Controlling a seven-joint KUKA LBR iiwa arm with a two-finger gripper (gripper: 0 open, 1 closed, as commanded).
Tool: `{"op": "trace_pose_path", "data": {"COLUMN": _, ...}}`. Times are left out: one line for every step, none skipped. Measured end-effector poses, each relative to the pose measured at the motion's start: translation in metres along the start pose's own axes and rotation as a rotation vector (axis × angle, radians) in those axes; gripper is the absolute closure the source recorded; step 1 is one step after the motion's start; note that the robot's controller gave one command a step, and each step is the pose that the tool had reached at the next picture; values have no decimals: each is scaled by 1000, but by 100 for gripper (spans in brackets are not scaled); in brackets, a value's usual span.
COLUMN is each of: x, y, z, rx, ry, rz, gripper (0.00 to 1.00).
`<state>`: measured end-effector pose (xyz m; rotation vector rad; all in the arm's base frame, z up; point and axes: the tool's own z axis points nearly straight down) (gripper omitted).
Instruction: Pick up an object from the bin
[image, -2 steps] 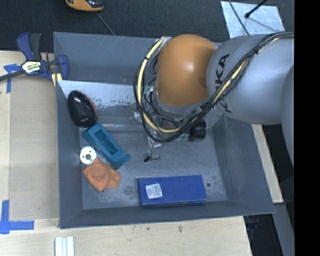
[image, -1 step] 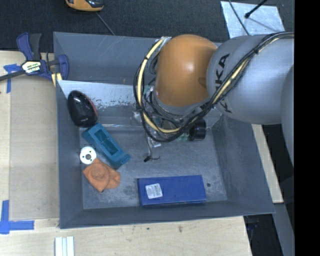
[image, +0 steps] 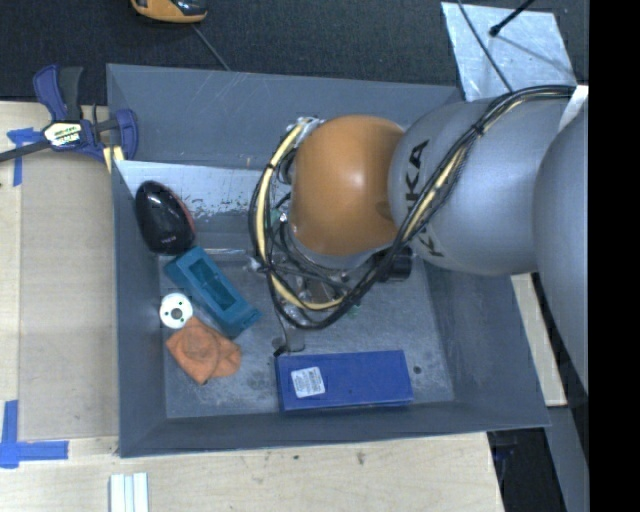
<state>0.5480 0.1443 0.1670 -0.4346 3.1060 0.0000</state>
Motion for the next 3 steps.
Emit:
{"op": "trace_pose_path", "data": {"x": 6, "y": 18, "z": 14, "rx": -2, "ry": 5, "rz": 79, "gripper": 0}}
{"op": "trace_pose_path", "data": {"x": -1, "y": 35, "z": 13, "rx": 0, "ry": 2, "rz": 273, "gripper": 0}}
{"op": "trace_pose_path", "data": {"x": -6, "y": 47, "z": 43, "rx": -1, "ry": -2, "rz": 67, "gripper": 0}}
